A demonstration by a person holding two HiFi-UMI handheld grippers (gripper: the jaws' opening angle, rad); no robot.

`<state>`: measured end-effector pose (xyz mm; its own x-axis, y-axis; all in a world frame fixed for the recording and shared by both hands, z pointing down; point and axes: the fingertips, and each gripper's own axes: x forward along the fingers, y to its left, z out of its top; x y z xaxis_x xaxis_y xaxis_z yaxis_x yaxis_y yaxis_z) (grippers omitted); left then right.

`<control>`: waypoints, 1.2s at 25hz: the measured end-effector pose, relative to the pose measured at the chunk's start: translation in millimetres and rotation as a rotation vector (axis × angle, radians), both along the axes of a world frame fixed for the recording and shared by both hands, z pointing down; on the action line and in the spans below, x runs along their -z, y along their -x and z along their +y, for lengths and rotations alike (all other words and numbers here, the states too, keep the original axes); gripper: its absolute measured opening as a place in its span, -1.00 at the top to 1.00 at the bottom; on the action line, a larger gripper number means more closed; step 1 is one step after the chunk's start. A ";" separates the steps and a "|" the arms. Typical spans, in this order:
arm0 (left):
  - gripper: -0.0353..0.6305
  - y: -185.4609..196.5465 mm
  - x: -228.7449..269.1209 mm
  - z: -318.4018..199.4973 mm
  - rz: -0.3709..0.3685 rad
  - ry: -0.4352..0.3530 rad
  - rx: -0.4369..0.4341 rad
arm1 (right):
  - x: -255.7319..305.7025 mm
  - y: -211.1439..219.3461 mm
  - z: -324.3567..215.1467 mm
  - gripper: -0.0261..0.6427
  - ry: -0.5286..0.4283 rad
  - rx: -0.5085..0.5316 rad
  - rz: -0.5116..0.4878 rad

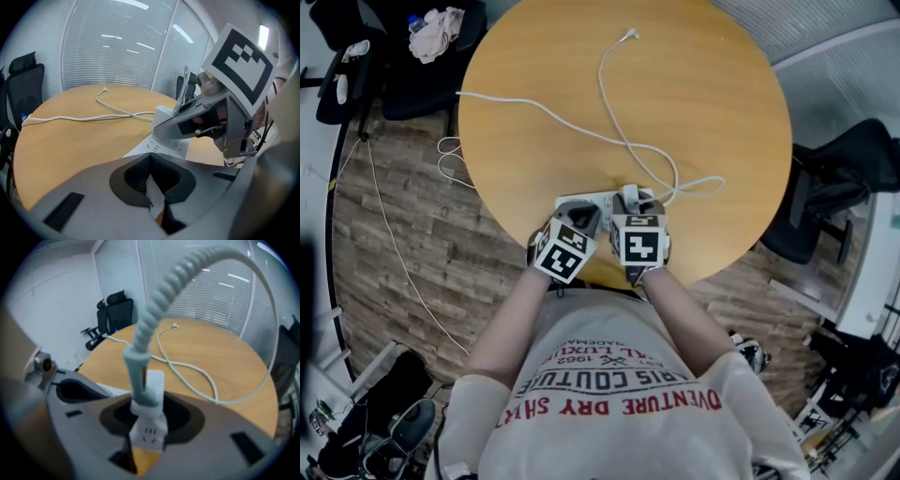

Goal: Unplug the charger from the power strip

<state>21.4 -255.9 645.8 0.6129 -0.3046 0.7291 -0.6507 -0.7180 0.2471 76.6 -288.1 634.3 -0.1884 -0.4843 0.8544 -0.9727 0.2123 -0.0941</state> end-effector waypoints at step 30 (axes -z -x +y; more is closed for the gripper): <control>0.80 1.4 106.8 -25.4 0.146 -0.188 0.060 | 169.2 -11.9 -12.5 0.46 -0.380 0.117 -0.274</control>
